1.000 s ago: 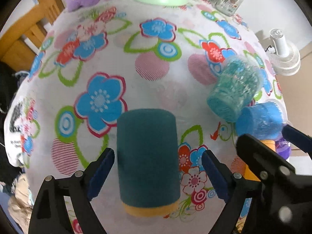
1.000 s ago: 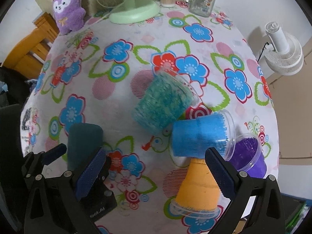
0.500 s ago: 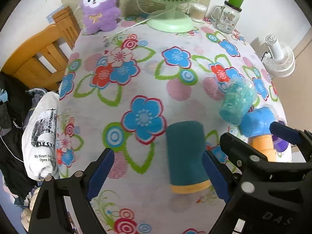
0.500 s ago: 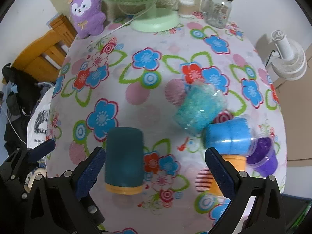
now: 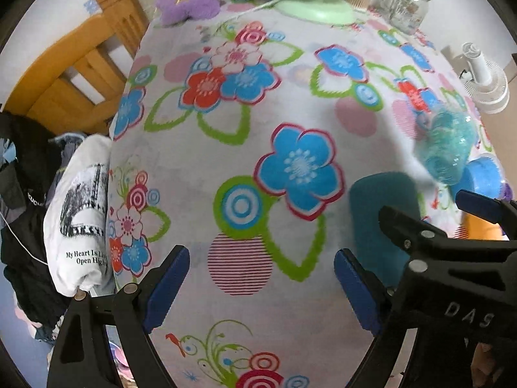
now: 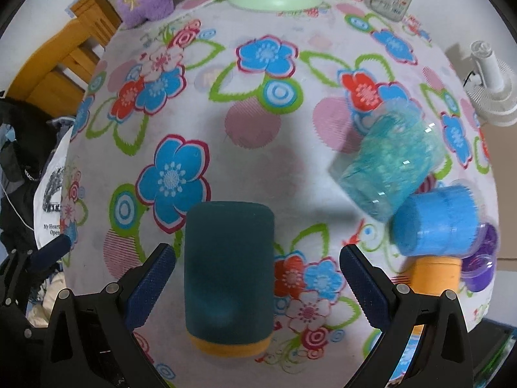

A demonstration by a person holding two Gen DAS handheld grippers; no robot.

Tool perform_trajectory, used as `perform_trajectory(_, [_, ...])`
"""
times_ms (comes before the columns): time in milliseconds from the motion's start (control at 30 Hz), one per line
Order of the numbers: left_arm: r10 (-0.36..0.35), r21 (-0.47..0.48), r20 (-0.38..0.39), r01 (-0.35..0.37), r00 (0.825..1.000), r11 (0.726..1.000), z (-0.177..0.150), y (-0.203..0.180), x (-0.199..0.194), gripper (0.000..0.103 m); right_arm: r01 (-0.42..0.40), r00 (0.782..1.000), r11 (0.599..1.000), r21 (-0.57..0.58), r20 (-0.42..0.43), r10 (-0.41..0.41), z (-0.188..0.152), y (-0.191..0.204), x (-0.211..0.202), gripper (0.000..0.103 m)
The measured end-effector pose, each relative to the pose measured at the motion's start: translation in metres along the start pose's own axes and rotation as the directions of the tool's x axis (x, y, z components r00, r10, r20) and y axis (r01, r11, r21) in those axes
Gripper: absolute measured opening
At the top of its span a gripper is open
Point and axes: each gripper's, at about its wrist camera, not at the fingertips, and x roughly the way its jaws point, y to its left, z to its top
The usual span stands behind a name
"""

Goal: Flip cup upside down
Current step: 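Grasp the dark green cup with the right tool while the left tool releases it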

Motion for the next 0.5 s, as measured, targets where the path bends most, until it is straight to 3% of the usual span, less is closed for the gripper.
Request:
perform_trajectory(200, [0.011, -0.007, -0.028, -0.011, 1.000, 1.000, -0.002, 0.010, 0.015, 0.092, -0.010, 0.998, 1.000, -0.001, -0.067, 0.010, 0.006, 0.010, 0.029, 0.098])
perform_trajectory(300, [0.016, -0.016, -0.044, -0.017, 0.999, 1.000, -0.002, 0.015, 0.022, 0.092, -0.010, 0.995, 1.000, -0.001, -0.100, 0.010, 0.004, 0.012, 0.040, 0.085])
perform_trajectory(433, [0.016, -0.015, -0.059, -0.017, 0.998, 1.000, -0.003, 0.016, 0.028, 0.092, 0.025, 0.998, 0.998, -0.049, -0.052, -0.027, 0.002, 0.019, 0.039, 0.071])
perform_trajectory(500, [0.013, -0.010, -0.062, -0.014, 0.998, 1.000, -0.004, 0.016, 0.030, 0.092, 0.010, 0.999, 0.998, -0.062, -0.039, -0.013, 0.001, 0.021, 0.037, 0.069])
